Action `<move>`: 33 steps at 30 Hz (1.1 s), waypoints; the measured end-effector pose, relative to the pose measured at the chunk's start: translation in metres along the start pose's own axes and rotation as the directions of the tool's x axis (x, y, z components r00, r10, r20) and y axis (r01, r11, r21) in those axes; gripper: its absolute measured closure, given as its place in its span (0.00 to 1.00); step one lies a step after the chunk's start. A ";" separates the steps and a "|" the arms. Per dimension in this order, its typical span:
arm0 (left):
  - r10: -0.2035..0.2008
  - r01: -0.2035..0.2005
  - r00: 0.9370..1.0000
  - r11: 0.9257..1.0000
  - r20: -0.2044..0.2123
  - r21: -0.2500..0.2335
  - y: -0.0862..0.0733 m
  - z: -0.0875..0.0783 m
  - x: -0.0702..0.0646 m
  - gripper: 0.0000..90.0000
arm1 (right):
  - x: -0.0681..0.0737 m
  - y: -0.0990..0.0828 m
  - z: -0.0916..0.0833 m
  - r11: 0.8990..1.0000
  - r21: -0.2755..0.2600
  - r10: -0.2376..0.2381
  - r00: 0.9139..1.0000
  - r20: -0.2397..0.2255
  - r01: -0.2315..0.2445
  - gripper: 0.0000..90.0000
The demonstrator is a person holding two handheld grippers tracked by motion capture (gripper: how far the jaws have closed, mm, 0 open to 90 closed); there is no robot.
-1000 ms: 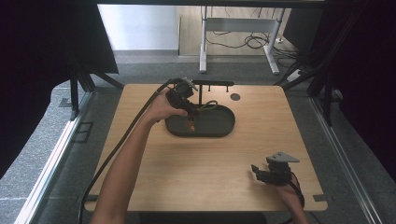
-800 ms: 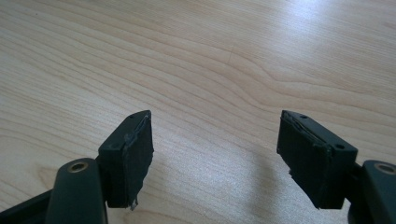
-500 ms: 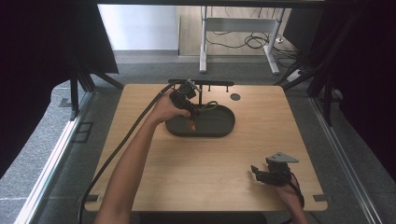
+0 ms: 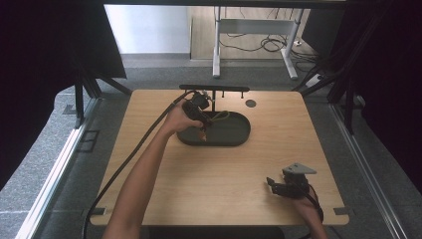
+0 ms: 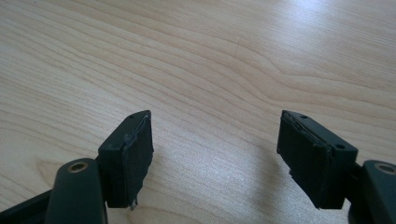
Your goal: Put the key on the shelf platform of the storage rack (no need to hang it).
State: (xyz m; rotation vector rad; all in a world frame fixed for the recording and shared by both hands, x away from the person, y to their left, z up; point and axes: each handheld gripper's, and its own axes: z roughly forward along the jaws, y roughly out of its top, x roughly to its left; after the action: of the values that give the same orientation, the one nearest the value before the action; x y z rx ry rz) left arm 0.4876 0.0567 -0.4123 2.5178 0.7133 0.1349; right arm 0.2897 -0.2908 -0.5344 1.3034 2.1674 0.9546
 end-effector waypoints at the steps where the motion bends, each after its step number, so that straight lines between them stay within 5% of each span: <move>1: -0.007 0.007 1.000 1.000 -0.004 0.002 -0.001 0.002 0.000 0.74 | 0.000 0.000 0.000 1.000 0.001 -0.002 1.000 0.000 0.002 0.31; 19: 0.003 0.002 0.998 0.996 -0.059 0.084 -0.006 0.020 0.001 0.72 | 0.000 -0.001 0.000 1.000 0.006 -0.004 1.000 0.001 0.004 0.31; 33: 0.020 -0.016 0.997 0.998 -0.072 0.058 -0.008 0.008 -0.005 0.66 | 0.002 0.000 0.001 1.000 0.007 -0.010 1.000 0.002 0.010 0.31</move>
State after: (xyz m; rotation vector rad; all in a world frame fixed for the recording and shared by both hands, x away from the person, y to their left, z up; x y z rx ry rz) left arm 0.4815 0.0567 -0.4231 2.5857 0.7332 0.2161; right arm 0.2891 -0.2893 -0.5352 1.2952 2.1750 0.9425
